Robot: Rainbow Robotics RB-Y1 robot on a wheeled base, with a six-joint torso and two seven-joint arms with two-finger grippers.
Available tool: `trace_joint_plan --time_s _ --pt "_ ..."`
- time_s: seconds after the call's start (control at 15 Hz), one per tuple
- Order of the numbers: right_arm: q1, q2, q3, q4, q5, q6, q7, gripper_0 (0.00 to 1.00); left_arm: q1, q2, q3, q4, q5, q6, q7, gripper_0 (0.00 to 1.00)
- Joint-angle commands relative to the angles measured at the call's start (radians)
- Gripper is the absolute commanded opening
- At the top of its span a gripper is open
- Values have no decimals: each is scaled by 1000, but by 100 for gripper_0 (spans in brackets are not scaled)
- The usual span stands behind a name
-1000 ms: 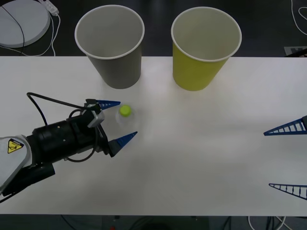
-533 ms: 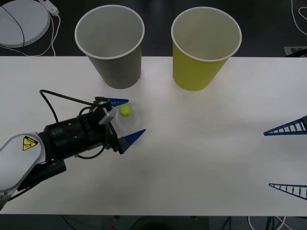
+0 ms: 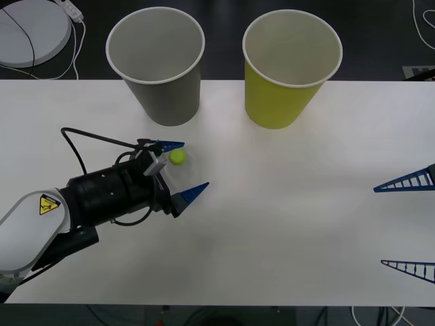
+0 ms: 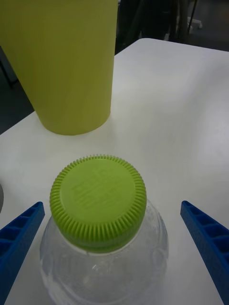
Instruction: Put the can into the green bin and the plastic bottle into the gray bin
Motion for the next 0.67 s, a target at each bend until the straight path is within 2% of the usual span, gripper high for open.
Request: trace_joint_plan --time_s 0.07,0.67 --pt "0 0 0 0 0 0 0 100 1 -1 -1 0 0 0 4 0" --pt "0 0 0 0 0 0 0 100 1 8 1 -2 9 1 24 0"
